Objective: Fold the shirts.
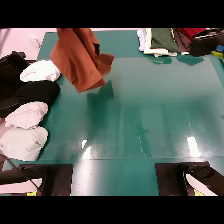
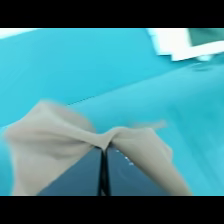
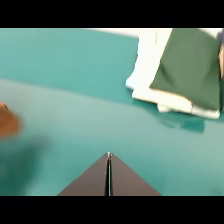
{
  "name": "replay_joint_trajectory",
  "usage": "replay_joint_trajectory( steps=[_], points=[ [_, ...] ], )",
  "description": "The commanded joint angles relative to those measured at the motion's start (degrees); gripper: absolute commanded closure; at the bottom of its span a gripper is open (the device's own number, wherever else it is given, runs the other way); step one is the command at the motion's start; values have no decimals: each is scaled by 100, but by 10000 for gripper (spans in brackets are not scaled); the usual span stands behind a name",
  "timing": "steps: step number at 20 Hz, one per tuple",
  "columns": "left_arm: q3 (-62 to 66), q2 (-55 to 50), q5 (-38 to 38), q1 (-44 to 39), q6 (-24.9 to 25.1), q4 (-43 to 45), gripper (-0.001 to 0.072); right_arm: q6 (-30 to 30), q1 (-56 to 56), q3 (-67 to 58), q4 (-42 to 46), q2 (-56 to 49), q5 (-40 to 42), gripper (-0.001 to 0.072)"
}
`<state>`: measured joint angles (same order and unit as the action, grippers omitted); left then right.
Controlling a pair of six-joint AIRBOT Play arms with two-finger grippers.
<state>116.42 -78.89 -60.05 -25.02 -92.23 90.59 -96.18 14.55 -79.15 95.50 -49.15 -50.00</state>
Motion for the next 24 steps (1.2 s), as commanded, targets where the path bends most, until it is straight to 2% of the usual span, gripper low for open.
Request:
replay_joint_trajectory(
  steps=[1, 4, 5, 6, 7, 9, 11, 14, 16, 18, 20, 24],
  points=[
    [-162, 483, -424, -828, 125, -2, 686, 26, 2, -2, 7, 444, 52, 693],
    [-737, 365, -109, -1641, 413, -400, 683, 26, 2, -11, 4, 533, 48, 693],
    [-911, 278, 50, -1825, 623, -634, 562, 26, 2, -13, 4, 533, 46, 693],
    [-1069, 177, 269, -1965, 719, -852, 199, 24, 2, -15, 4, 533, 48, 693],
    [-1145, 55, 457, -2002, 717, -911, 91, 24, 2, -13, 4, 531, 48, 693],
    [-1143, -109, 638, -1867, 688, -693, 91, 24, 2, -15, 4, 533, 48, 693],
    [-1143, -192, 629, -1373, 404, -431, 91, 24, 2, -15, 4, 533, 44, 693],
    [-1165, -531, -50, -136, -146, -446, 91, 24, 2, -13, -2, 531, 42, 693],
    [-1344, -881, -673, 533, -225, -752, 90, 24, 2, -13, -2, 531, 42, 693],
    [-1880, -1099, -903, 938, -197, -1169, 90, 24, 2, -11, -2, 531, 39, 693],
    [-2603, -1169, -785, 1064, -2, -1421, 90, 24, 2, -9, -2, 531, 33, 693],
    [-3875, -1169, 225, 1029, 111, -1484, 90, 24, 2, -9, -4, 531, -140, 693]
  ],
)
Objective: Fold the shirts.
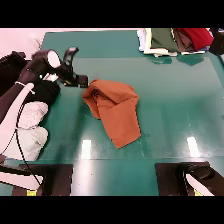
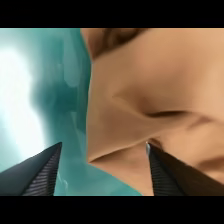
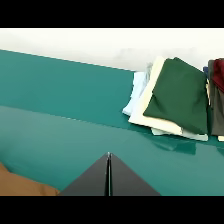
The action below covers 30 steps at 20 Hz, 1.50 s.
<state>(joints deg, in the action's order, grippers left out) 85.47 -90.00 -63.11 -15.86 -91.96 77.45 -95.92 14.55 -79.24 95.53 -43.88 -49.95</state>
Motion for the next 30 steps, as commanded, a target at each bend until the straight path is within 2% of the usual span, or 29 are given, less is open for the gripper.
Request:
replay_joint_trajectory(
  steps=[1, 3, 4, 6, 7, 8, 9, 10, 11, 12, 13, 16, 19, 20, 21, 22, 23, 24, 28, 30],
  points=[
    [-951, -59, 745, 114, 79, -170, 90, -4, 2, 13, -4, 4, -317, 693],
    [-1056, -61, 990, 114, 48, -170, 91, -37, 2, 214, -17, 7, -649, 694],
    [-1054, -57, 1091, 114, 48, -219, 125, -52, 0, 402, -157, 4, -848, 693],
    [-1054, -59, 1224, 114, 48, -313, 517, -42, 2, 979, -610, -15, -1191, 693],
    [-1034, -55, 1257, 114, 48, -313, 687, -7, 2, 1311, -890, -66, -1368, 693],
    [-977, -52, 1255, 131, 50, -302, 685, 186, 2, 1690, -1189, -155, -1561, 690],
    [-894, -48, 1204, 131, 52, -282, 685, 387, 2, 2050, -1495, -264, -1683, 645],
    [-787, -46, 1128, 131, 57, -245, 685, 507, 2, 2428, -1790, -424, -1725, 415],
    [-667, -46, 1045, 131, 85, -249, 685, 557, 2, 2741, -2063, -621, -1722, 239],
    [-546, -46, 970, 131, 96, -249, 685, 634, 2, 3032, -2422, -874, -1698, 181],
    [-461, -46, 933, 131, 96, -249, 685, 857, 2, 3246, -2806, -1141, -1631, 181],
    [-339, -46, 817, 131, 94, -251, 685, 1794, 109, 3755, -4446, -1965, -1150, 184],
    [-334, -46, 706, 131, 94, -251, 685, 2087, 656, 3849, -5149, -2625, -332, 188],
    [-334, -46, 647, 131, 96, -249, 685, 2111, 859, 3775, -5209, -2802, -94, 234],
    [-334, -39, 590, 131, 94, -249, 685, 2133, 1038, 3663, -5193, -2940, 87, 311],
    [-334, -20, 546, 131, 96, -247, 685, 2168, 1161, 3543, -5184, -3032, 227, 450],
    [-332, 42, 546, 131, 94, -245, 685, 2168, 1237, 3412, -5117, -3080, 337, 602],
    [-306, 160, 551, 131, 94, -223, 685, 2157, 1263, 3250, -4848, -3049, 350, 694],
    [422, 1231, 262, 131, 105, 769, 685, 1657, 699, 2199, -3099, -2000, -612, 695],
    [1029, 1998, 46, 131, 376, 962, 685, 1517, 131, 1440, -2378, -1154, -1325, 695]
  ],
)
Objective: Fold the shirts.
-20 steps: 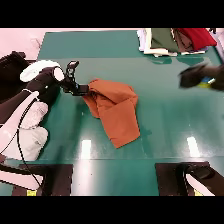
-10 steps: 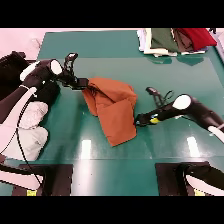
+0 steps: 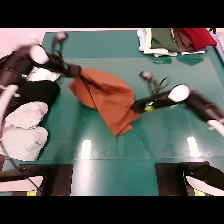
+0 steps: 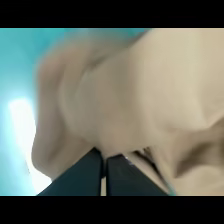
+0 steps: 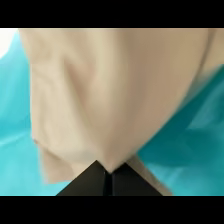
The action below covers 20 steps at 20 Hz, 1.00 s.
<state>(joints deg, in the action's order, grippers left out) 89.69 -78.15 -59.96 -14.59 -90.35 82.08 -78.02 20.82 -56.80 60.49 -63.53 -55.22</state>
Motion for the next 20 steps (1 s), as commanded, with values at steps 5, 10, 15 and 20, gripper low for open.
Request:
replay_joint_trajectory(
  steps=[5, 10, 15, 20],
  points=[
    [1565, 2577, -597, 4, 387, 129, 685, -278, -2044, -2728, 1263, 2131, -2380, 696],
    [1565, 3316, -1121, 4, 400, -540, 685, -468, -2815, -3860, 1263, 2232, -3064, 696],
    [468, 2942, -1534, 4, 890, -925, 685, -778, -2911, -4207, 1257, 1095, -3694, 696],
    [-1786, 1843, -1054, 4, 1338, -852, 685, -782, -2911, -2780, 1266, -293, -3423, 696]
  ],
)
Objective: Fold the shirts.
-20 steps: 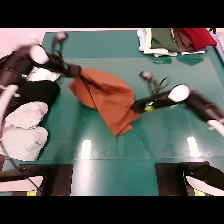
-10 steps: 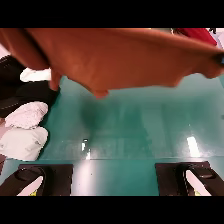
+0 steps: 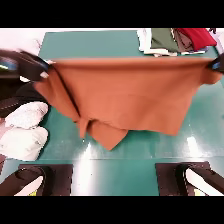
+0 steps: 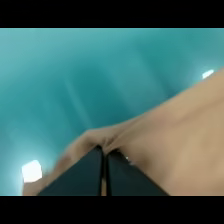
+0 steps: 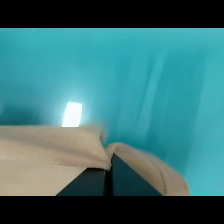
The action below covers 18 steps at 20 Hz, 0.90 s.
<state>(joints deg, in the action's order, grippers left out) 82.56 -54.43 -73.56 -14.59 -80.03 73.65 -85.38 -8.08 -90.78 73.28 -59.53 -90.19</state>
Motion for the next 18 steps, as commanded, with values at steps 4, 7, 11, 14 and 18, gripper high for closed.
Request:
replay_joint_trajectory(
  steps=[4, 7, 11, 14, 18],
  points=[
    [-1303, -1727, 1755, 76, 149, 678, 342, 2, -22, 1200, -20, -1611, 968, 636],
    [-398, -2164, 1491, 715, -442, 697, 211, 2, -111, 684, -24, -1978, 874, 282],
    [-267, -2153, 221, 1580, -494, 131, 211, 254, -92, 824, -24, -1484, 793, 282],
    [-1163, -2151, 474, 1622, -498, -63, 210, 260, -94, 1611, -26, -813, 1075, 282],
    [-2258, -2177, 1840, 1622, -72, -1274, 211, 260, -94, 2352, -28, -236, 1235, 283]
  ],
)
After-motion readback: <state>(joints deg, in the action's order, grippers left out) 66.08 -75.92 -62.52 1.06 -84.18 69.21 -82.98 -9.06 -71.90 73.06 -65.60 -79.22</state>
